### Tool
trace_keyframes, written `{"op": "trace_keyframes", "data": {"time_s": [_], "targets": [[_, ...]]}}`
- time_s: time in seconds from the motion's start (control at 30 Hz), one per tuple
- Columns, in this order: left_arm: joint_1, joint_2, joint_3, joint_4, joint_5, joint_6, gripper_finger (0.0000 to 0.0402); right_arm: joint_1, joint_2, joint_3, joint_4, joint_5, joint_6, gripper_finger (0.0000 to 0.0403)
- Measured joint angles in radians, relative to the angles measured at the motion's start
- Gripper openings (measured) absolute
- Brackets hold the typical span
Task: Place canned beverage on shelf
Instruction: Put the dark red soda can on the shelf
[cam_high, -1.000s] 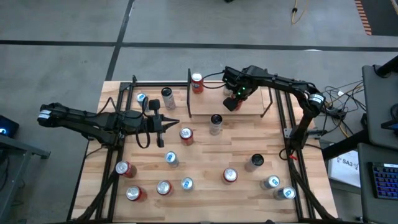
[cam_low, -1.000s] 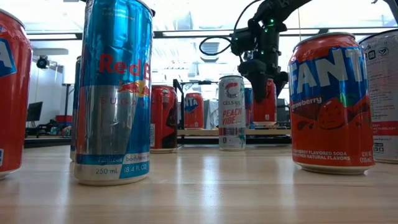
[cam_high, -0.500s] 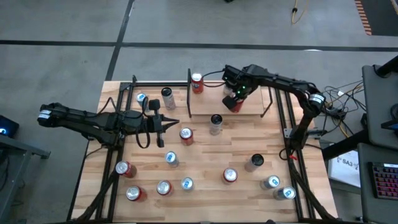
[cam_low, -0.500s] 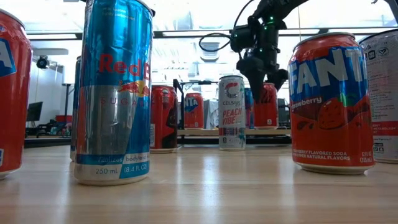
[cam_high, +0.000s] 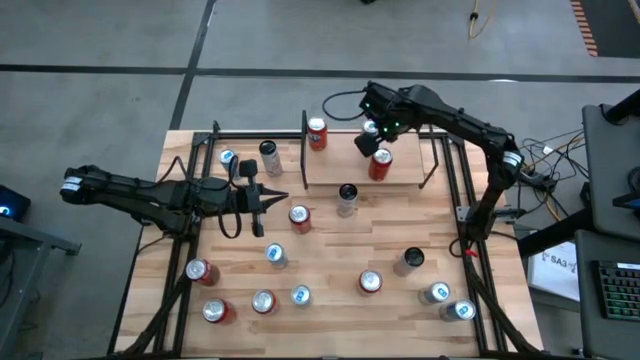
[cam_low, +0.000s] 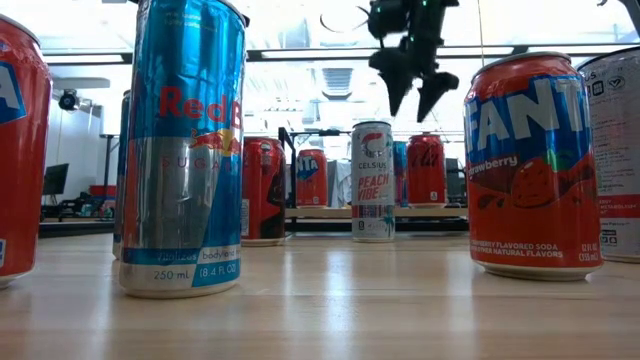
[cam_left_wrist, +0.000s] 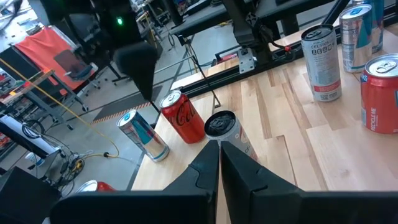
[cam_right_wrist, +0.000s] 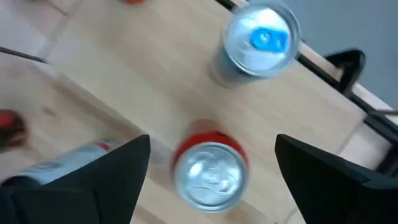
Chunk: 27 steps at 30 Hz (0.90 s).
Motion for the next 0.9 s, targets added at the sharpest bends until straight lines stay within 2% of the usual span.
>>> {"op": "trace_keyframes", "data": {"time_s": [0.13,0.23,0.33,0.47,0.6,0.9], "targets": [[0.000,0.000,0.000,0.000,0.000,0.000,0.0000,0.064,0.002,0.027,0.013,-0.001,0.030,0.0305],[0.000,0.000,0.000,0.000,0.000,0.000,0.0000,0.121,0.012,0.006,0.038,-0.001,0.076,0.0264],[0.000,0.000,0.000,-0.002,0.000,-0.002,0.0000,0.167,0.031,-0.028,0.064,0.007,0.122,0.0205],[0.000,0.000,0.000,-0.002,0.000,-0.003,0.0000,0.198,0.060,-0.073,0.063,0.090,0.149,0.0109],[0.000,0.000,0.000,-0.002,0.000,-0.003,0.0000,0.201,0.086,-0.104,0.051,0.130,0.138,0.0023],[0.000,0.000,0.000,-0.006,0.000,-0.003,0.0000,0.196,0.107,-0.147,0.026,0.234,0.130,0.0010]]}}
